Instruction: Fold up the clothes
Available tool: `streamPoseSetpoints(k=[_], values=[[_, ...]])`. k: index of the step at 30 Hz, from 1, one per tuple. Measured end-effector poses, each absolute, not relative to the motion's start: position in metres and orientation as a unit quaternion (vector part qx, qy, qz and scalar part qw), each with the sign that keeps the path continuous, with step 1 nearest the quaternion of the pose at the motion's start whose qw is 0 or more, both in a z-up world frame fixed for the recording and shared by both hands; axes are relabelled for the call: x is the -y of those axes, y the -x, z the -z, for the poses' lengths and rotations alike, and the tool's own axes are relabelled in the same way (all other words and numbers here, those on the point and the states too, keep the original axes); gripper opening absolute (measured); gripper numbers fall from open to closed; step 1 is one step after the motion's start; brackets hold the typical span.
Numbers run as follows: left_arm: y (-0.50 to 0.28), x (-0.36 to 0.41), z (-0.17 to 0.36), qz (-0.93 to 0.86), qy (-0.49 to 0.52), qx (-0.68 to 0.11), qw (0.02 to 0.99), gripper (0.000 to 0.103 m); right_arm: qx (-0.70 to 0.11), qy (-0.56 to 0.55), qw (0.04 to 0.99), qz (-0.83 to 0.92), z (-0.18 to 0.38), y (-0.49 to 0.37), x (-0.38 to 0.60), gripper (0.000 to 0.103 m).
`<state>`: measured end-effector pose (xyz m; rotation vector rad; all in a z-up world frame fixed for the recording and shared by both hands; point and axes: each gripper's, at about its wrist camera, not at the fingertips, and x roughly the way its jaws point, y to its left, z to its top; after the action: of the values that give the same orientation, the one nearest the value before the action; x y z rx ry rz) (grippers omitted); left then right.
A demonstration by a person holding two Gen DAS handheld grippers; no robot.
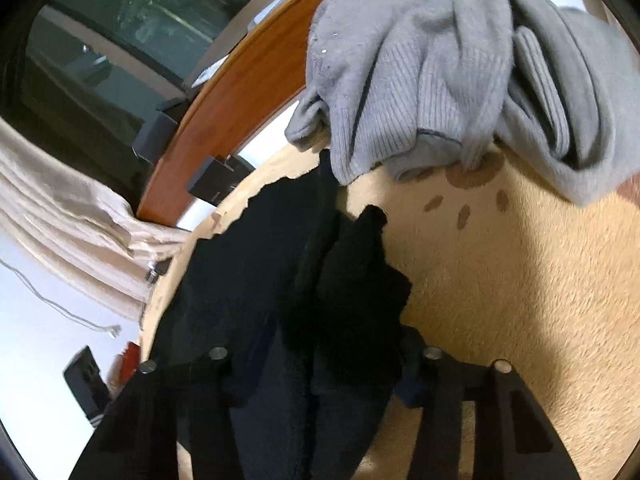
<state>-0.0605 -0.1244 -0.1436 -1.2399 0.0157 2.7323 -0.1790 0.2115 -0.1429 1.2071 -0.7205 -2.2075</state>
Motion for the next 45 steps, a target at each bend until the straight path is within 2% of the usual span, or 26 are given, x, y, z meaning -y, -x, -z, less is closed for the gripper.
streamPoseSetpoints(k=[6,13,15,20,25,27,30,37,45], values=[[0.06,0.124,0.144,-0.908,0.412,-0.005,0.071,0.103,0.262,-0.437,0.262,0.819,0.145,0.181,-0.21,0.053],[0.06,0.125,0.144,-0.908,0.412,-0.003,0.072,0.102,0.197,-0.429,0.243,0.848,0.138,0.176,-0.191,0.053],[0.06,0.126,0.144,-0.909,0.411,-0.002,0.073,0.103,0.193,-0.431,0.244,0.847,0.134,0.174,-0.187,0.047],[0.061,0.126,0.144,-0.909,0.411,-0.001,0.074,0.103,0.162,-0.422,0.242,0.858,0.127,0.173,-0.175,0.047],[0.061,0.127,0.144,-0.909,0.411,0.002,0.075,0.103,0.172,-0.418,0.236,0.86,0.136,0.175,-0.175,0.047],[0.06,0.127,0.144,-0.909,0.411,0.002,0.076,0.103,0.163,-0.42,0.229,0.863,0.136,0.175,-0.173,0.035],[0.061,0.129,0.142,-0.907,0.414,0.009,0.082,0.103,0.166,-0.423,0.226,0.862,0.133,0.174,-0.173,0.026],[0.065,0.163,0.123,-0.895,0.422,0.106,0.103,0.103,0.172,-0.411,0.221,0.867,0.109,0.167,-0.163,0.024],[0.076,0.197,0.098,-0.887,0.444,0.103,0.076,0.103,0.161,-0.428,0.206,0.865,0.095,0.167,-0.145,0.024]])
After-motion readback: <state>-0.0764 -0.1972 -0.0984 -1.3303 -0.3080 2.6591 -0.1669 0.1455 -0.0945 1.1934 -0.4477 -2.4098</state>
